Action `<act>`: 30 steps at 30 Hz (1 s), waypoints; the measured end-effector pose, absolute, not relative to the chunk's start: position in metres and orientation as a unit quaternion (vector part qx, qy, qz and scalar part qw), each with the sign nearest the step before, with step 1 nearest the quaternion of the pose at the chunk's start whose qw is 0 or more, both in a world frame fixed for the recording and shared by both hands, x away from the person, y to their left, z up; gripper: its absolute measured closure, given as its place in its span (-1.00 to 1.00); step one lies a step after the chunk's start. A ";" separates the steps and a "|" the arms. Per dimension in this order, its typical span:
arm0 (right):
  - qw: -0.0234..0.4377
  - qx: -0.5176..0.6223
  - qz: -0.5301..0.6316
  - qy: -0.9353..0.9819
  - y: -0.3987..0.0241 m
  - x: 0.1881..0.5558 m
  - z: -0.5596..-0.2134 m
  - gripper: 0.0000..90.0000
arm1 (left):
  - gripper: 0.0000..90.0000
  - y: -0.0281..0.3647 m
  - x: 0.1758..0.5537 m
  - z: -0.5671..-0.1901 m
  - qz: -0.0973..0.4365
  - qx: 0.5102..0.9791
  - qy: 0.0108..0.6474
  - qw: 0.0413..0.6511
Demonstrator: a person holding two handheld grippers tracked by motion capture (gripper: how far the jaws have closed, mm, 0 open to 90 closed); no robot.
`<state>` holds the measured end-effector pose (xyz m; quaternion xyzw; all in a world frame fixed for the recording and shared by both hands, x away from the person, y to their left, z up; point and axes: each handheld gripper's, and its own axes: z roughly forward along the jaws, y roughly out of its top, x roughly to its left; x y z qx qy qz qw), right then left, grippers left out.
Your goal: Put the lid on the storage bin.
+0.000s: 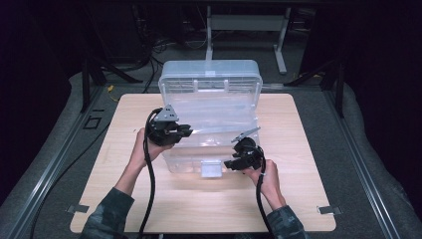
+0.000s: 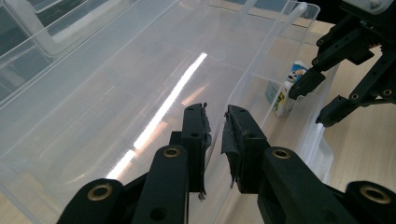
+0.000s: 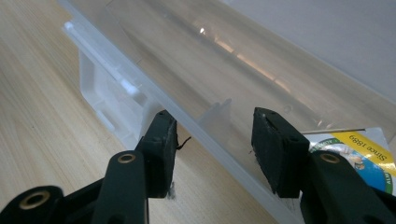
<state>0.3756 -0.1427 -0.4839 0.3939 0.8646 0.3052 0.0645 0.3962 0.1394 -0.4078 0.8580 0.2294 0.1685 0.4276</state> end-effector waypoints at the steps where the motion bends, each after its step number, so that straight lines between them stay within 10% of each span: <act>1: 0.064 0.392 0.306 0.865 -0.143 0.376 -0.484 0.13 | 0.72 0.140 0.396 -0.408 0.168 0.858 0.229 0.427; 30: 0.125 0.347 0.381 0.848 -0.152 0.353 -0.391 0.04 | 0.72 0.139 0.389 -0.414 0.177 0.855 0.224 0.432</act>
